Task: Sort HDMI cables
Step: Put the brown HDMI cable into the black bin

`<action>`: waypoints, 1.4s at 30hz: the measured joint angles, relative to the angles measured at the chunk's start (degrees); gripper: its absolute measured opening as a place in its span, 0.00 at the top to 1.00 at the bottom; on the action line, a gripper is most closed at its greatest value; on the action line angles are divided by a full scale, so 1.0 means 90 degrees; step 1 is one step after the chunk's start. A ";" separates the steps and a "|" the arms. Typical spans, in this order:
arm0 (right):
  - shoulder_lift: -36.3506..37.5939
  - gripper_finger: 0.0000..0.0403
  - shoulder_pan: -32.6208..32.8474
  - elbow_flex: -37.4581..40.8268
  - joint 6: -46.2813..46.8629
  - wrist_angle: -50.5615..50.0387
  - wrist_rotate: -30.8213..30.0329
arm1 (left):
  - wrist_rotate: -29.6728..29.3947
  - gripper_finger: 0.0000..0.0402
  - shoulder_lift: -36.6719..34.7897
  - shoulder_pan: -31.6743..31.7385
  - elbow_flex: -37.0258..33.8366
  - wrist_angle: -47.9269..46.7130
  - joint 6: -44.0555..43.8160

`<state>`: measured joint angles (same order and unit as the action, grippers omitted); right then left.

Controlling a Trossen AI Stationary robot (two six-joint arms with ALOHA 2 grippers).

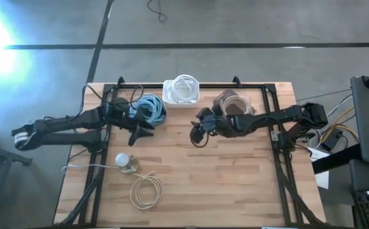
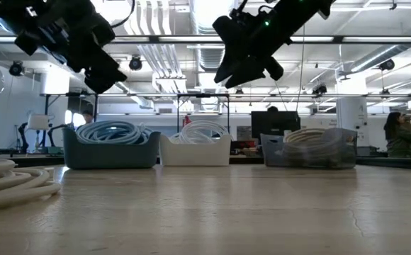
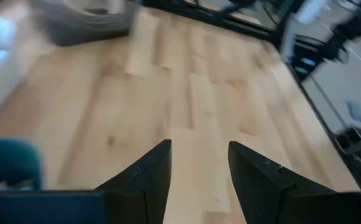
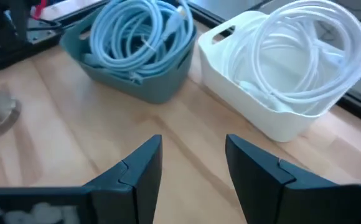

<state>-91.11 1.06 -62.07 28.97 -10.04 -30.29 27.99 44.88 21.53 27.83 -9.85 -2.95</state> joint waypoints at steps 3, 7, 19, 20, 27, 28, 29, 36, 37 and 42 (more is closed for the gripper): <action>0.0000 0.57 0.0068 0.0044 0.0031 0.0025 0.0061 | 0.0000 0.59 0.0000 -0.0546 -0.0001 0.0066 0.0153; 0.0000 0.57 0.0093 0.0066 0.0047 0.0008 0.0072 | -0.0001 0.59 0.0004 -0.1408 0.0001 0.0270 0.0208; 0.0000 0.57 0.0073 0.0066 0.0045 0.0010 0.0072 | -0.2007 0.59 0.0644 -0.3986 0.0650 -0.0059 0.0040; 0.0000 0.57 0.0073 0.0067 0.0044 0.0010 0.0072 | -0.2012 0.59 0.0779 -0.4103 0.0813 -0.0201 0.0041; 0.0000 0.57 0.0075 0.0069 -0.0025 -0.0005 0.0079 | -0.2028 0.59 0.1948 -0.4619 0.1603 -0.0961 0.0043; 0.0000 0.57 0.0076 0.0069 -0.0079 -0.0016 0.0087 | -0.2027 0.59 0.2136 -0.4653 0.1670 -0.1028 0.0043; 0.0000 0.57 0.0076 0.0069 -0.0115 -0.0046 0.0089 | -0.2028 0.59 0.2312 -0.4680 0.1722 -0.1081 0.0039; 0.0000 0.57 0.0090 0.0072 -0.0321 -0.0367 0.0104 | -0.2028 0.59 0.3363 -0.4747 0.1907 -0.1095 -0.0040; 0.0000 0.57 0.0093 0.0074 -0.0322 -0.0393 0.0106 | -0.2025 0.59 0.3475 -0.4747 0.1903 -0.1099 -0.0033; 0.0000 0.57 0.0090 0.0074 -0.0457 -0.0393 0.0106 | -0.1717 0.59 0.4032 -0.4766 0.1866 -0.1105 -0.0195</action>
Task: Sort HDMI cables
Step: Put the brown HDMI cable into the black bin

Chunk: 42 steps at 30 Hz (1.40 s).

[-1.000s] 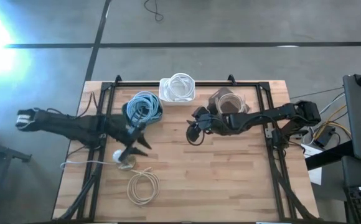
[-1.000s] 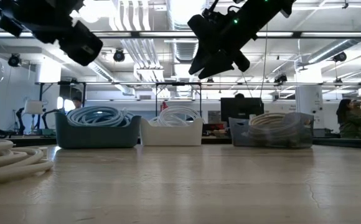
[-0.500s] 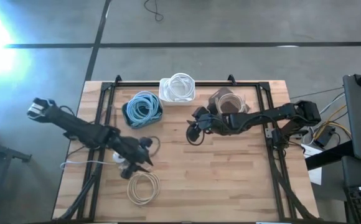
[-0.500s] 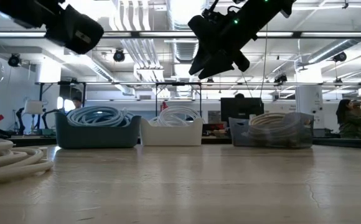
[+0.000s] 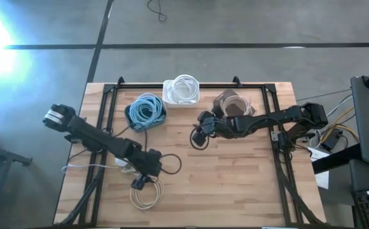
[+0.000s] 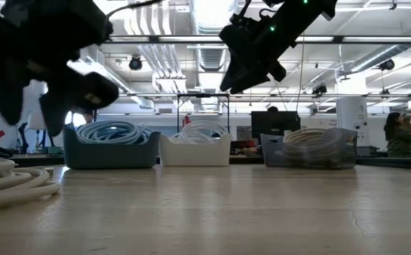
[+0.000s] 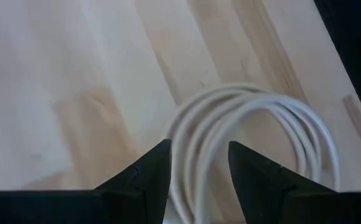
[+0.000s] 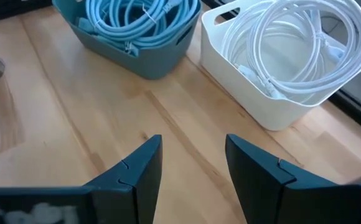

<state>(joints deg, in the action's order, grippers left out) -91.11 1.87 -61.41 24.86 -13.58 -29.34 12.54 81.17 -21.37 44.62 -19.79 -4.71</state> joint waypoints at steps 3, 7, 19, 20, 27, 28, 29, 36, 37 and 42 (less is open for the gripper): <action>0.0000 0.57 0.0000 0.0000 -0.0272 0.0007 -0.0002 | 0.0256 0.59 0.0274 -0.0026 -0.0002 0.0002 -0.0071; 0.0000 0.57 -0.0010 0.0000 -0.0607 0.0019 -0.0012 | 0.0380 0.59 0.0485 -0.0024 -0.0092 0.0008 0.0103; 0.0000 0.57 -0.0057 -0.0002 -0.1087 0.0059 -0.0017 | -0.0214 0.61 0.0692 -0.0021 -0.0673 0.0803 0.0184; 0.0000 0.57 -0.0060 -0.0002 -0.1102 0.0061 -0.0017 | -0.0266 0.62 0.0694 -0.0015 -0.0705 0.0924 0.0195; 0.0000 0.57 -0.0106 -0.0007 -0.1119 0.0183 -0.0017 | -0.0832 0.92 0.0702 -0.0012 -0.0729 0.1281 0.0692; 0.0000 0.57 -0.0112 -0.0007 -0.1120 0.0241 -0.0017 | -0.1062 0.95 0.0702 -0.0010 -0.0729 0.1350 0.0768; 0.0000 0.57 -0.0114 -0.0007 -0.1119 0.0305 -0.0017 | -0.1311 0.96 0.0704 0.0002 -0.0733 0.1411 0.0835; 0.0000 0.57 -0.0131 -0.0009 -0.1121 0.0633 -0.0015 | -0.3189 0.92 0.0697 0.0133 -0.0441 0.1467 0.0898; 0.0000 0.57 -0.0130 -0.0008 -0.1121 0.0634 -0.0015 | -0.3449 0.93 0.0678 0.0148 -0.0366 0.1474 0.0925; 0.0000 0.57 -0.0131 -0.0010 -0.1111 0.0634 -0.0010 | -0.4973 0.95 0.0597 0.0160 -0.0002 0.1523 0.1205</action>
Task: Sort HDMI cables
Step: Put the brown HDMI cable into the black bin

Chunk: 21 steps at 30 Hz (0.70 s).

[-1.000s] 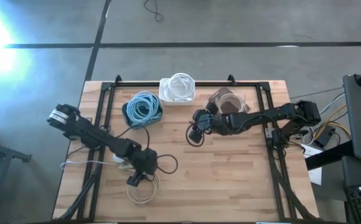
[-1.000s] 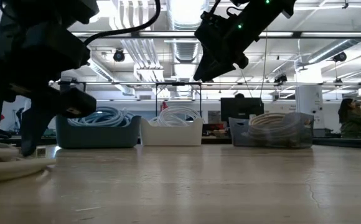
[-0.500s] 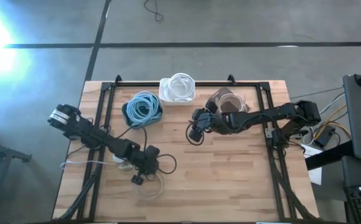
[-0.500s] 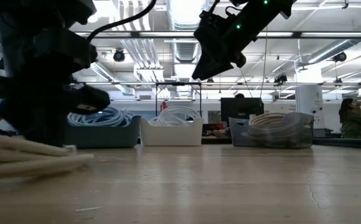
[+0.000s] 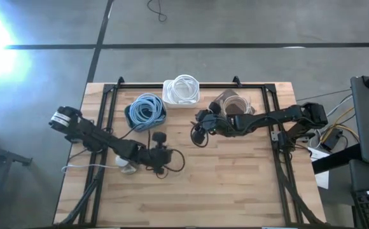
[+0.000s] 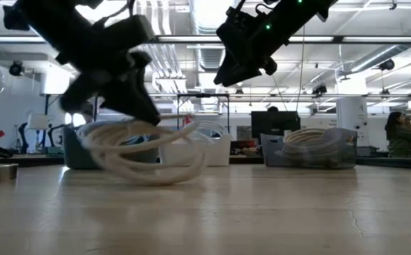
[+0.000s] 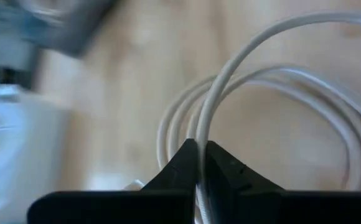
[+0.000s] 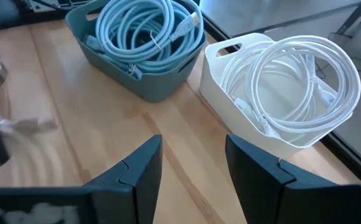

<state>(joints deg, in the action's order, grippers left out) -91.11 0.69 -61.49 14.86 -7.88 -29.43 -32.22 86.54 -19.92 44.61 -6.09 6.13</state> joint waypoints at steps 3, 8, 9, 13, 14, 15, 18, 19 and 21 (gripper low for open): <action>0.0000 0.57 0.0002 0.0000 0.0079 0.0000 0.0059 | -0.0990 0.93 -0.0012 0.0000 0.0119 0.0003 0.0204; 0.0000 0.57 0.0002 0.0000 0.0211 0.0142 0.1059 | -0.2188 0.91 -0.0012 0.0007 0.0164 0.0006 0.0390; 0.0000 0.57 0.0004 0.0000 0.0206 0.0199 0.1292 | -0.2210 0.91 -0.0012 0.0007 0.0164 0.0005 0.0391; -0.0151 0.57 0.0023 -0.0002 0.0162 0.0682 0.1663 | -0.2214 0.93 -0.0012 0.0007 0.0164 0.0040 0.0397; -0.0254 0.57 0.0021 -0.0002 0.0059 0.0834 0.1663 | -0.2214 0.93 -0.0013 0.0007 0.0166 0.0044 0.0440; -0.0350 0.57 0.0020 -0.0009 -0.0040 0.0995 0.1683 | -0.2223 0.94 -0.0014 0.0007 0.0168 0.0073 0.0521; -0.0620 0.57 0.0019 -0.0063 -0.0359 0.1055 0.1929 | -0.2369 0.92 -0.0019 0.0005 0.0172 0.0247 0.0762; -0.0699 0.57 0.0019 -0.0119 -0.0436 0.1087 0.1972 | -0.2405 0.92 -0.0019 0.0007 0.0172 0.0270 0.0835; -0.0782 0.57 0.0015 -0.0201 -0.0559 0.1079 0.1965 | -0.2428 0.91 -0.0019 -0.0019 0.0166 0.0249 0.0939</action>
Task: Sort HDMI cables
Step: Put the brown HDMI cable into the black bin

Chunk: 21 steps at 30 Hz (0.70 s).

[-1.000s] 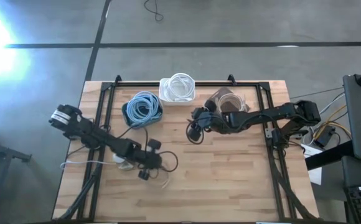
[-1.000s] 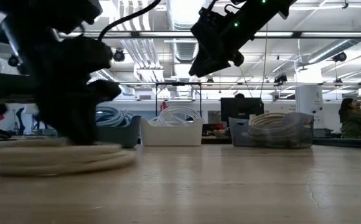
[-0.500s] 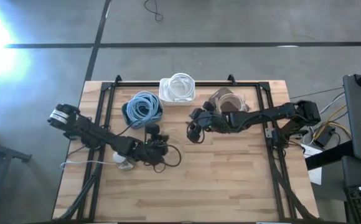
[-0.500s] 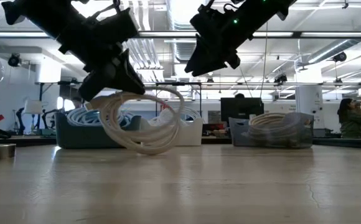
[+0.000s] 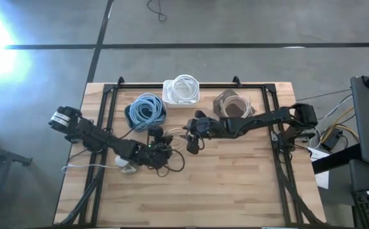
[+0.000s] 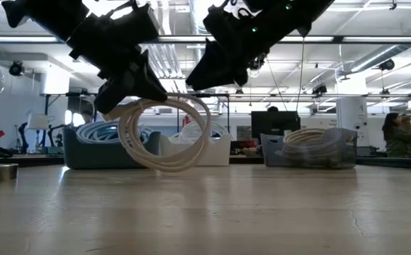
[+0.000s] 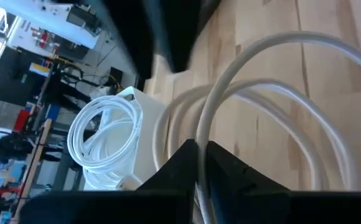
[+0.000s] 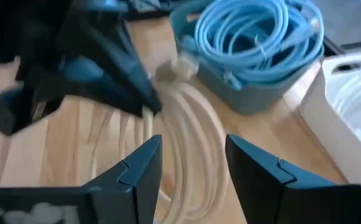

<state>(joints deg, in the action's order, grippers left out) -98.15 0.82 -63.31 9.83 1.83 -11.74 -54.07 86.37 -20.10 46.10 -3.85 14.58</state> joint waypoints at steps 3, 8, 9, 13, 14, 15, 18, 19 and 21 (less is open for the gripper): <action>-0.0017 0.57 -0.0041 -0.0083 -0.0065 -0.0035 -0.0014 | 0.0003 0.92 0.0000 -0.0097 -0.0014 -0.0010 0.0067; 0.0005 0.57 -0.0059 -0.0127 -0.0048 -0.0175 0.0018 | -0.0008 0.94 0.0000 -0.0399 -0.0031 0.0002 0.0292; 0.0007 0.57 -0.0057 -0.0124 -0.0048 -0.0188 0.0133 | -0.0093 0.94 0.0000 -0.0486 -0.0031 -0.0003 0.0408; -0.0005 0.57 -0.0075 -0.0086 -0.0050 -0.0235 0.1060 | -0.1007 0.93 0.0000 -0.0842 -0.0007 0.0104 0.1035; -0.0007 0.57 -0.0073 -0.0085 -0.0053 -0.0231 0.1232 | -0.1181 0.93 0.0000 -0.0909 0.0007 0.0177 0.1158; -0.0007 0.57 -0.0073 -0.0085 -0.0063 -0.0230 0.1322 | -0.1284 0.93 0.0000 -0.0962 0.0008 0.0272 0.1268; -0.0007 0.57 -0.0072 -0.0088 0.0004 -0.0202 0.1324 | -0.1221 0.93 -0.0002 -0.1059 0.0008 0.0505 0.1476; -0.0007 0.57 -0.0078 -0.0088 0.0028 -0.0199 0.1315 | -0.1173 0.94 -0.0002 -0.1085 0.0007 0.0543 0.1538; -0.0007 0.57 -0.0083 -0.0088 0.0027 -0.0171 0.1309 | -0.1125 0.94 -0.0002 -0.1148 0.0006 0.0587 0.1661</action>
<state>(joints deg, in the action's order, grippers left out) -98.21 0.08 -64.10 10.07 0.29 0.04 -64.20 86.35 -30.43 46.15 1.43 29.53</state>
